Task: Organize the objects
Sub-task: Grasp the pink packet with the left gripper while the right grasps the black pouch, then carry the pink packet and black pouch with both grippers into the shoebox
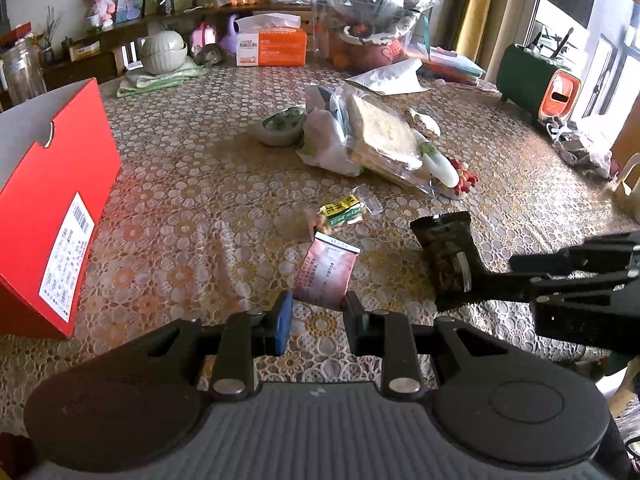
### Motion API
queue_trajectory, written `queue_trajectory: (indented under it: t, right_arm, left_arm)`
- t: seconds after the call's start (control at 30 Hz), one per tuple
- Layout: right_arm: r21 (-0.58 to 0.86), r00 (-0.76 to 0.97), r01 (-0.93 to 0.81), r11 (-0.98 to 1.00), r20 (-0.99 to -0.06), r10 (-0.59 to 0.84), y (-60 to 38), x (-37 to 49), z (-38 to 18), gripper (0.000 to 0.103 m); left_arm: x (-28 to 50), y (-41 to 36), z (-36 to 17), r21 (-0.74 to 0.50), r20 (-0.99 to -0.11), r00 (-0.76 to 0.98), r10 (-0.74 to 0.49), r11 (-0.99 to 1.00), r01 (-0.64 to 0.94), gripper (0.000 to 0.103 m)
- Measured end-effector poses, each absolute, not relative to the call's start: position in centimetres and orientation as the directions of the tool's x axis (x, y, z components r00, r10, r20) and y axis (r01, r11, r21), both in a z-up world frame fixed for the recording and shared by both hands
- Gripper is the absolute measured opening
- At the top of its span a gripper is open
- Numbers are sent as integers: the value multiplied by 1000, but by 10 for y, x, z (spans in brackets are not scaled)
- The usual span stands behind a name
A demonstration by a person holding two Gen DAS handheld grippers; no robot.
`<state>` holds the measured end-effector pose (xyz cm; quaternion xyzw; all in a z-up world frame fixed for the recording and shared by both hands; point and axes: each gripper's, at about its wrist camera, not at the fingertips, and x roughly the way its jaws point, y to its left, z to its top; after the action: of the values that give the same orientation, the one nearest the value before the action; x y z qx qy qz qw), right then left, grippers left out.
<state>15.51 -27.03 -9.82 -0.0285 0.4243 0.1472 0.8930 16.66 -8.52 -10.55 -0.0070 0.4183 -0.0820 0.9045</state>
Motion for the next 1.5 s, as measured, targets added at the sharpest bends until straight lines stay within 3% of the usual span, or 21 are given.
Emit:
queue_trajectory:
  t: [0.43,0.57,0.77,1.5]
  right_arm:
    - [94,554,-268,959,-799,233,-245,186,-116,57]
    - [78,553,-263,962,-805,217,-244,188,-120,43]
    - [82,560,-248,965,-801,212,-247,186,-116,35]
    - [127,607,-389,912,-710,358,-189,168,-16,34]
  left_arm:
    - [168,-80,-111,-87,-767,625,-149,988,130,26]
    - [170,-78,-113,-90,-769,621,-149,988,125,26]
    - [171,-76,-112,-100,-766,625,-153,988,120,26]
    - [147,-20,-40,-158,-655,737,-164,984,79,26]
